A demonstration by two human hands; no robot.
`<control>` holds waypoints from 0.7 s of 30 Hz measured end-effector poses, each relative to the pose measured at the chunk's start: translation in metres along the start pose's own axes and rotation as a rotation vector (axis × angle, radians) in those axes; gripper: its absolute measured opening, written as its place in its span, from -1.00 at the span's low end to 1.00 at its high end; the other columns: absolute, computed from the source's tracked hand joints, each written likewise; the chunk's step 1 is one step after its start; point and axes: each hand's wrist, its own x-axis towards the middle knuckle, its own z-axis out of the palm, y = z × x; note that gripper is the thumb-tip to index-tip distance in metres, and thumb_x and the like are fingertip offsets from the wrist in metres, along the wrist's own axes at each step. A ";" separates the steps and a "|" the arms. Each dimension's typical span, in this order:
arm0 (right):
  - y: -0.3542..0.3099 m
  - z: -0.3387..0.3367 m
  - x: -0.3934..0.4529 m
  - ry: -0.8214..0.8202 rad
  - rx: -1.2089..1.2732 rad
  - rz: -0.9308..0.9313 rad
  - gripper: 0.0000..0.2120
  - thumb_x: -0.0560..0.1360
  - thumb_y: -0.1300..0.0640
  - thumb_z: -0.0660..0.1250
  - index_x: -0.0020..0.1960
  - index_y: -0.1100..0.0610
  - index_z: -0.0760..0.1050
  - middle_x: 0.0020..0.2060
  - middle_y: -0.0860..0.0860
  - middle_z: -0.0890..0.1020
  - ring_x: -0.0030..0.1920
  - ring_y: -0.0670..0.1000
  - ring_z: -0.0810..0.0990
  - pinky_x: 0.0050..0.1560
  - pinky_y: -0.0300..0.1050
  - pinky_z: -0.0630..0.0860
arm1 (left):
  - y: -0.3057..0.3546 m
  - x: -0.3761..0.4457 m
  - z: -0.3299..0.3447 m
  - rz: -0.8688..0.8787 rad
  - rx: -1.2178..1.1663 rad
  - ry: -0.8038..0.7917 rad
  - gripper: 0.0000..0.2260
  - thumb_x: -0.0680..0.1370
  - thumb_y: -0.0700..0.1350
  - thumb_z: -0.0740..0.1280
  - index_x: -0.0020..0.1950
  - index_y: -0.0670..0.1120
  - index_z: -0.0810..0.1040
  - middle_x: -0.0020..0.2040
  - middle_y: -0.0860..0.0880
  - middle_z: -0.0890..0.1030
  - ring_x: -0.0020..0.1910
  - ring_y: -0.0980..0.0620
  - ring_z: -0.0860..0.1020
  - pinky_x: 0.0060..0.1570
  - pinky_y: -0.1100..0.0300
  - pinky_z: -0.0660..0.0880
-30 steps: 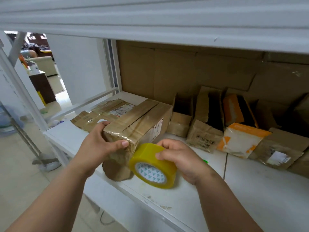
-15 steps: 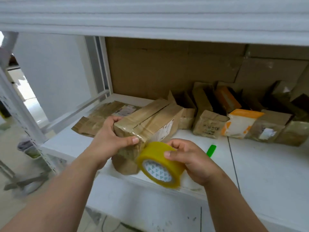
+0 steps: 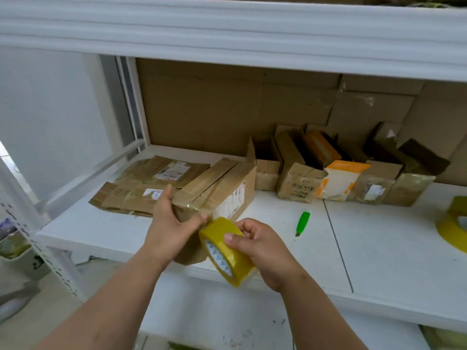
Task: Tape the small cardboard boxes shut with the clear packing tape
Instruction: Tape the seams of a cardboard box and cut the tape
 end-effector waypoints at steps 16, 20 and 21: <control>-0.007 -0.001 -0.017 -0.276 0.108 -0.102 -0.61 0.41 0.17 0.44 0.23 0.15 0.53 -0.05 0.05 0.71 -0.07 0.02 0.66 -0.03 -0.11 0.53 | 0.006 -0.010 -0.034 0.230 0.292 0.268 -0.09 0.13 0.34 0.55 0.41 0.08 0.41 0.31 0.02 0.53 0.21 -0.03 0.51 0.15 0.04 0.45; -0.010 -0.003 -0.018 -0.344 0.182 -0.142 -0.56 0.34 0.25 0.47 0.21 0.21 0.53 -0.09 0.07 0.70 -0.11 0.02 0.66 -0.10 -0.15 0.54 | 0.010 -0.008 -0.046 0.263 0.239 0.180 -0.06 0.03 0.46 0.49 0.35 0.17 0.44 0.22 0.10 0.56 0.15 0.04 0.54 0.14 0.01 0.52; -0.008 -0.005 -0.018 -0.335 0.199 -0.147 -0.53 0.32 0.20 0.49 0.21 0.24 0.53 -0.06 0.11 0.69 -0.09 0.04 0.66 -0.09 -0.14 0.55 | 0.012 -0.005 -0.045 0.274 0.233 0.132 -0.07 0.02 0.45 0.50 0.35 0.18 0.45 0.20 0.13 0.56 0.15 0.07 0.54 0.14 0.04 0.52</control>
